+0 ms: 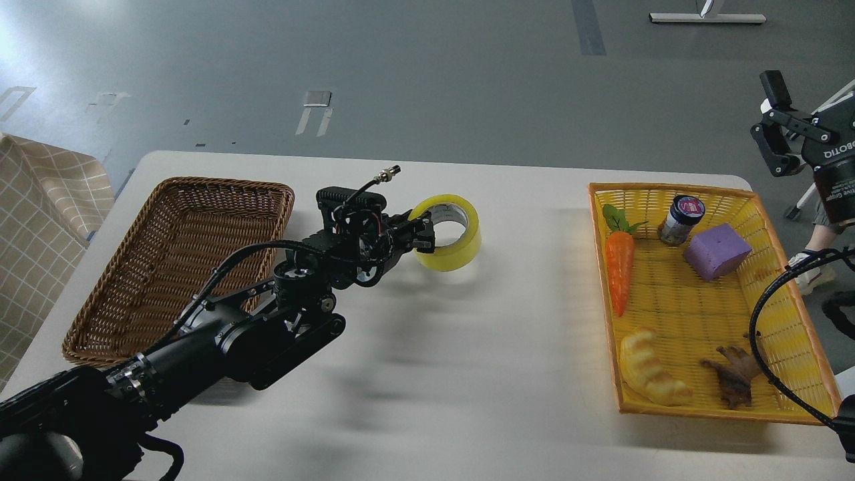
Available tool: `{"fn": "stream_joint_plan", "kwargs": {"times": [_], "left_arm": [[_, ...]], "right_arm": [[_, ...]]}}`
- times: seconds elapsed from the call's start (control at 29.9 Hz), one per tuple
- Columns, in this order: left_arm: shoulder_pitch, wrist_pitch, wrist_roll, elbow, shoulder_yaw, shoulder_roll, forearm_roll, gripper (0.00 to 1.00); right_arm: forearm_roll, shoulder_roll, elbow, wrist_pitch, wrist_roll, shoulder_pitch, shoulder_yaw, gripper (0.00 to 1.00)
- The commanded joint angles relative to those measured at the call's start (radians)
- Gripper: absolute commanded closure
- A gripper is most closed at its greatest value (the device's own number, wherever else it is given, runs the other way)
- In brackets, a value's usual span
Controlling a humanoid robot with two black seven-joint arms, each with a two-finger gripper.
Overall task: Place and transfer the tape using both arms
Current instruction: 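Lift the tape roll and carry it over the wicker basket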
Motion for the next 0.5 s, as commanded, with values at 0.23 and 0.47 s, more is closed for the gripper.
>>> {"fn": "stream_joint_plan", "kwargs": {"times": [0.23, 0.47], "left_arm": [[-0.02, -0.047, -0.004, -0.218, -0.013, 0.355, -0.018, 1.0], [-0.017, -0.067, -0.002, -0.353, -0.009, 0.634, -0.125, 1.0]], "right_arm": [[-0.012, -0.011, 0.0, 0.0, 0.0, -0.001, 0.0, 0.0], [-0.012, -0.017, 0.0, 0.0, 0.0, -0.001, 0.0, 0.0]]}}
